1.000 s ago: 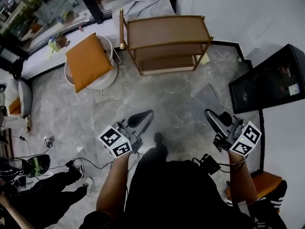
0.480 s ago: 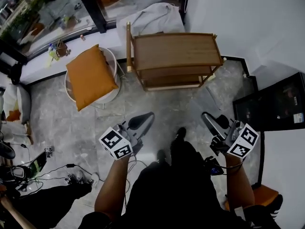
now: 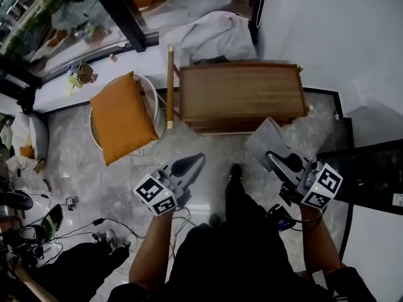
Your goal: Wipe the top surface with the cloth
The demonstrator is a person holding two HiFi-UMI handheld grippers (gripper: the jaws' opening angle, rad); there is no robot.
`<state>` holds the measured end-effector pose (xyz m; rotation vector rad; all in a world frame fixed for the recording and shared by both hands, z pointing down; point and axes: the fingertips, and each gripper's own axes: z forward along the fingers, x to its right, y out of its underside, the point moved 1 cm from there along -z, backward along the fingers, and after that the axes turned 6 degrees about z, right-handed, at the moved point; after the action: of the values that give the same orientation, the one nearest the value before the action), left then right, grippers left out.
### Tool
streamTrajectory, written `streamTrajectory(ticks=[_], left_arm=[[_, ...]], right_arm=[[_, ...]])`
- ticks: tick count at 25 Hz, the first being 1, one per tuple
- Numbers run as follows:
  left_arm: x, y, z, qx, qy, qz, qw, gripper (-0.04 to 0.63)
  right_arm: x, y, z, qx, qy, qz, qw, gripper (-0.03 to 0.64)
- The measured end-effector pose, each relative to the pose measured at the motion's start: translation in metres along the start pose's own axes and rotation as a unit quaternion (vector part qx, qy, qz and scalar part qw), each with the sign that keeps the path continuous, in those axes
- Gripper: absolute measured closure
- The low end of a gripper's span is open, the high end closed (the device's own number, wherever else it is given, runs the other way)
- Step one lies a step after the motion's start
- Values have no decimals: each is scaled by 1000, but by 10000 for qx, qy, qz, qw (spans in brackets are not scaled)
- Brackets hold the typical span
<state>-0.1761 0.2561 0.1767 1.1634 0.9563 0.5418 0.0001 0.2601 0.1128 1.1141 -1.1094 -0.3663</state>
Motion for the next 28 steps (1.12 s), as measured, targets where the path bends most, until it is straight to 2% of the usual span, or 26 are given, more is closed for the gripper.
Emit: streamTrajectory(ticks=[7,13,19,22,28], left_arm=[[-54,-31,50,-114,-227,67,9997,584],[-84,-47,76,-131,-351,62,9993,584],[-110,-56,85,-197,-466,107,9987,584],[-132,-58,93,-159,-546,6,9984,584],[-170,-53,105,-153,-450,-84,9988,584]], right_arm=[[63,-36,27,-255,-194,76,9995,589],[94,-51,50,-479,-339,64,9983,589],[109,-50,85,-565,-536,180,9968,589],[122,-48,109,-627,-627,212,9958,589],[150,-45,160,-602,-631,274,9958,589]])
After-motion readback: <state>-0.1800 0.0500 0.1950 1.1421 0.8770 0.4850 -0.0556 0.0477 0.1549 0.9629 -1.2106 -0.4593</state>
